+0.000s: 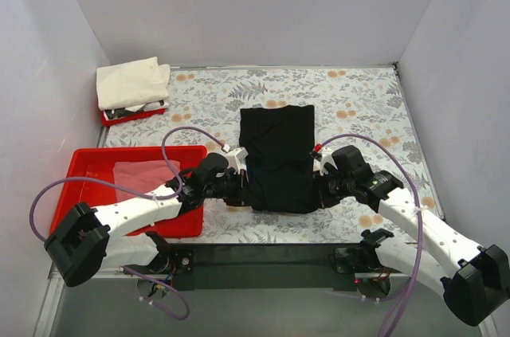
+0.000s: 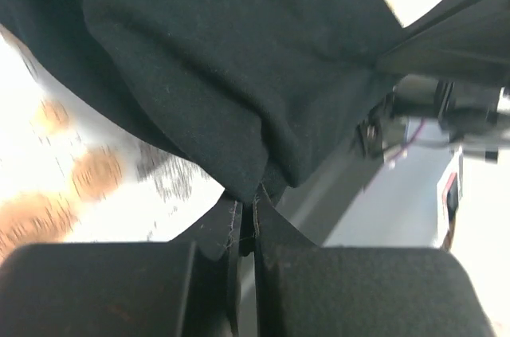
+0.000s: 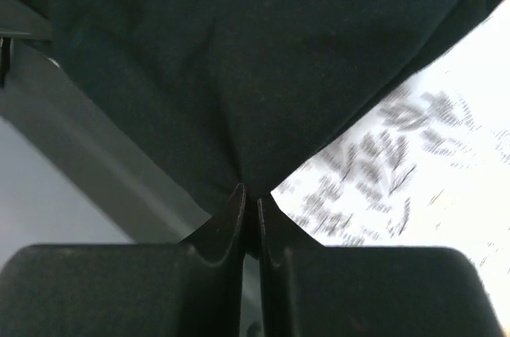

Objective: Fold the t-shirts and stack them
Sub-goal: Fold the tshirt

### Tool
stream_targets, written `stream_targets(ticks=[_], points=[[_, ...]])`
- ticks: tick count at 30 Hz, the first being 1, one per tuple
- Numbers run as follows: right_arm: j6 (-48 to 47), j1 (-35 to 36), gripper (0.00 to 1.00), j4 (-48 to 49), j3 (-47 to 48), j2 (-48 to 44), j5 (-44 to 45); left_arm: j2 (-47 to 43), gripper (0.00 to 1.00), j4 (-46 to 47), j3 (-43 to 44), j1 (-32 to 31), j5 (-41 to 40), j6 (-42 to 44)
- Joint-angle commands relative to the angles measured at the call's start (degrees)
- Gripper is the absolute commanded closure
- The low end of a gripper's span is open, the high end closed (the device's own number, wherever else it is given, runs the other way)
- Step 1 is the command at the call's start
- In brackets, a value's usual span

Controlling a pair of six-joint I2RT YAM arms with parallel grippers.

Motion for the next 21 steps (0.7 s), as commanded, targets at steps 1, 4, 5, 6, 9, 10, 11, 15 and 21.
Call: stream_targets(ticks=[1, 4, 5, 6, 9, 10, 11, 15, 21], points=[[1.35, 2.83, 0.99, -10.54, 6.05, -1.51, 2.13, -4.16, 1.00, -7.40, -0.31, -1.33, 4.77, 0.43], [0.56, 3.80, 0.99, -15.64, 9.12, -1.43, 1.52, -7.33, 1.00, -13.72, 1.09, -1.51, 6.35, 2.00], [-0.75, 4.07, 0.99, -16.95, 9.83, -0.56, 0.30, -9.52, 1.00, -16.78, 1.97, -1.51, 6.88, 2.53], [-1.46, 4.59, 0.99, -19.32, 10.62, -0.20, -0.41, -10.15, 1.00, -17.94, 2.41, -1.51, 7.76, 3.32], [-4.71, 5.12, 0.99, -22.49, 12.82, 1.64, -3.84, -11.47, 1.00, -21.90, 4.00, -1.51, 13.20, 4.82], [-6.28, 5.30, 0.99, -23.11, 13.43, 1.91, -5.07, -11.73, 1.00, -22.17, 4.00, -1.60, 15.91, 5.00], [-7.08, 5.39, 0.99, -23.73, 13.79, 2.52, -7.60, -12.17, 1.00, -22.43, 3.82, -1.60, 17.68, 5.26], [-10.95, 6.61, 0.99, -28.20, 15.46, 3.67, -11.57, -12.44, 1.00, -22.87, 3.30, -1.60, 25.51, 6.93], [-13.42, 9.25, 0.99, -28.83, 16.60, 3.85, -19.83, -14.20, 1.00, -21.47, 3.47, -1.78, 35.87, 8.43]])
